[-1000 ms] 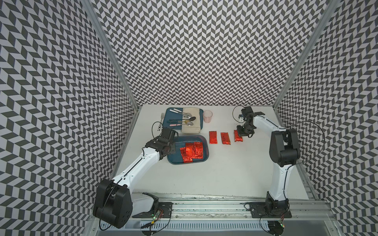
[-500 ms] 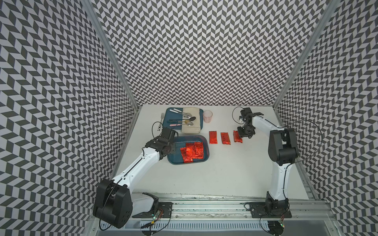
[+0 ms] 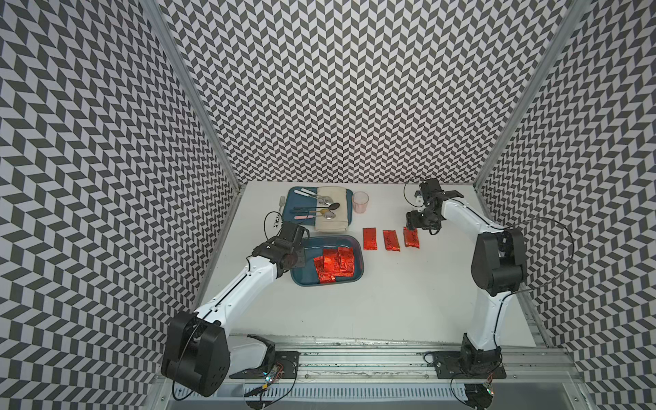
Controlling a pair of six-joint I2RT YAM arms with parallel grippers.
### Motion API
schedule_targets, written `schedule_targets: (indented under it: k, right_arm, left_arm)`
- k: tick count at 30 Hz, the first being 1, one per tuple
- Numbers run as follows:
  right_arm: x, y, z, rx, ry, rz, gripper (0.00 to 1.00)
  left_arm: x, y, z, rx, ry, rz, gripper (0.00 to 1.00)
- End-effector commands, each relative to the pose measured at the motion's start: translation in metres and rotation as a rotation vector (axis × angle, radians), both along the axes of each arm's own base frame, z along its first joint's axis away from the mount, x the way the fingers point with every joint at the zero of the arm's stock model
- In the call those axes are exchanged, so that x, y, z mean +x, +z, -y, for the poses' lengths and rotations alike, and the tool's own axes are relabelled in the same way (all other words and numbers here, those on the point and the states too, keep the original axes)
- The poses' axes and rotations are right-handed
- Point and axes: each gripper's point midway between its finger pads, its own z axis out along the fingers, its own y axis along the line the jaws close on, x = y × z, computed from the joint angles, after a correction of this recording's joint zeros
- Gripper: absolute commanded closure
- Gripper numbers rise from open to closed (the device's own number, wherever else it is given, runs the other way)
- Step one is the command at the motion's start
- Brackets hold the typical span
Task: Take the tea bags out of the storage box
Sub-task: Place the tea bag at the center of the board.
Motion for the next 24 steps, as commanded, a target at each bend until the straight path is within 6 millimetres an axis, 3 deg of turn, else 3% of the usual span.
schedule_targets:
  k: [1, 5, 14, 24]
  right_arm:
    - [0.001, -0.016, -0.009, -0.001, -0.01, -0.011, 0.18]
    - [0.001, -0.033, -0.006, -0.046, -0.029, -0.029, 0.13]
    - [-0.009, -0.074, -0.006, -0.059, -0.029, -0.104, 0.13]
    - [-0.022, -0.071, -0.008, -0.047, -0.018, -0.109, 0.3]
  left_arm:
    - [0.004, 0.008, 0.004, -0.026, -0.011, 0.04, 1.0]
    - [0.004, 0.007, 0.005, -0.027, -0.012, 0.038, 1.0]
    - [0.005, 0.006, 0.006, -0.027, -0.015, 0.036, 1.0]
    - [0.005, 0.007, 0.007, -0.03, -0.019, 0.037, 1.0]
